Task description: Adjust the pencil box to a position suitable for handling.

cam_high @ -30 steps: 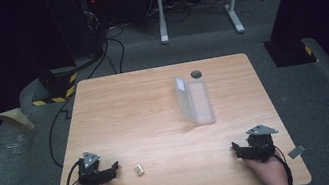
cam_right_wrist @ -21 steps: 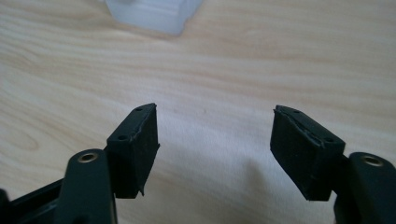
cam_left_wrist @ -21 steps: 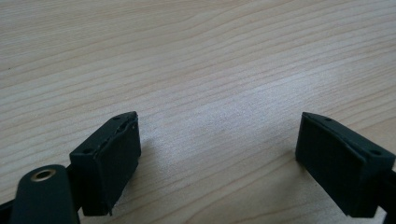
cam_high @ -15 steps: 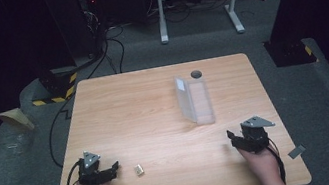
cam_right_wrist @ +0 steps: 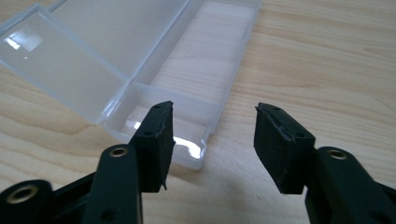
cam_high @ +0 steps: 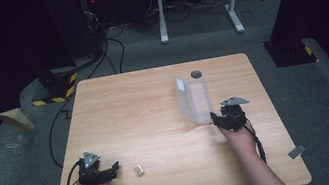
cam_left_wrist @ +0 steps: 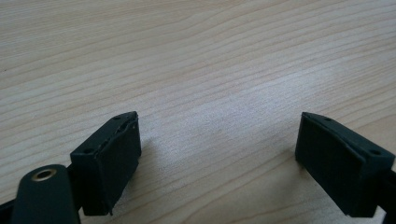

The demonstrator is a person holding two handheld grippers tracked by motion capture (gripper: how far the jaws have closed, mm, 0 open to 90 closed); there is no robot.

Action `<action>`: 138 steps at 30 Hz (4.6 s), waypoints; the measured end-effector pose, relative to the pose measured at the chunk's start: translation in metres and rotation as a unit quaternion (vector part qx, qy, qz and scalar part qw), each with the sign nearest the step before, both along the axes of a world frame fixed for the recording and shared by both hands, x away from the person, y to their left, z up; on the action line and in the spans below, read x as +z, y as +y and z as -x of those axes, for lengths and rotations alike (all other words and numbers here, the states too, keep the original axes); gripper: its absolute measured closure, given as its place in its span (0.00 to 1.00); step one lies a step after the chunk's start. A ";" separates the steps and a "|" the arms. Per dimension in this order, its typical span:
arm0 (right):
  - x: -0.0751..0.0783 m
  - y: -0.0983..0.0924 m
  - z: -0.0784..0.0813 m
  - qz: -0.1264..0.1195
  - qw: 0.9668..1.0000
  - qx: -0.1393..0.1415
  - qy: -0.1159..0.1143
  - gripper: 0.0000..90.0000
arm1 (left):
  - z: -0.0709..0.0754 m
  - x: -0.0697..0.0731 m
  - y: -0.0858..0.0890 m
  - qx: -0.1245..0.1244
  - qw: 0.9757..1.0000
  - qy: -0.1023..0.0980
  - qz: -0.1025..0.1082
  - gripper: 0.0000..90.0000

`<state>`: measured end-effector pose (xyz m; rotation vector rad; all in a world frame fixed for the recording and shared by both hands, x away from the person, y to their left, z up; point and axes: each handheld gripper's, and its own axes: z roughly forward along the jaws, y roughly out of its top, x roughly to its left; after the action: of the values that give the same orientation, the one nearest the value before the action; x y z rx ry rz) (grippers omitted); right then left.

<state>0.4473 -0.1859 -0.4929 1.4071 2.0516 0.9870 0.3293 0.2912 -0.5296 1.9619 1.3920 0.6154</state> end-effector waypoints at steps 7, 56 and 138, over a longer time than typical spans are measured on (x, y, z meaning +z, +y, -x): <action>-0.012 0.005 -0.010 -0.002 1.000 -0.010 0.023 0.79 | 0.001 0.000 0.000 0.001 1.000 0.000 0.001 0.16; -0.021 0.075 0.025 0.045 0.995 0.092 0.001 0.93 | 0.001 0.000 0.000 -0.009 1.000 -0.001 -0.002 0.17; -0.025 0.037 0.034 0.012 0.999 0.033 0.009 0.88 | 0.001 0.000 -0.001 -0.009 1.000 -0.001 0.002 0.17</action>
<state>0.4132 -0.1493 -0.5177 1.3481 2.1275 0.9756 0.3280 0.2905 -0.5296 1.9685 1.3722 0.6065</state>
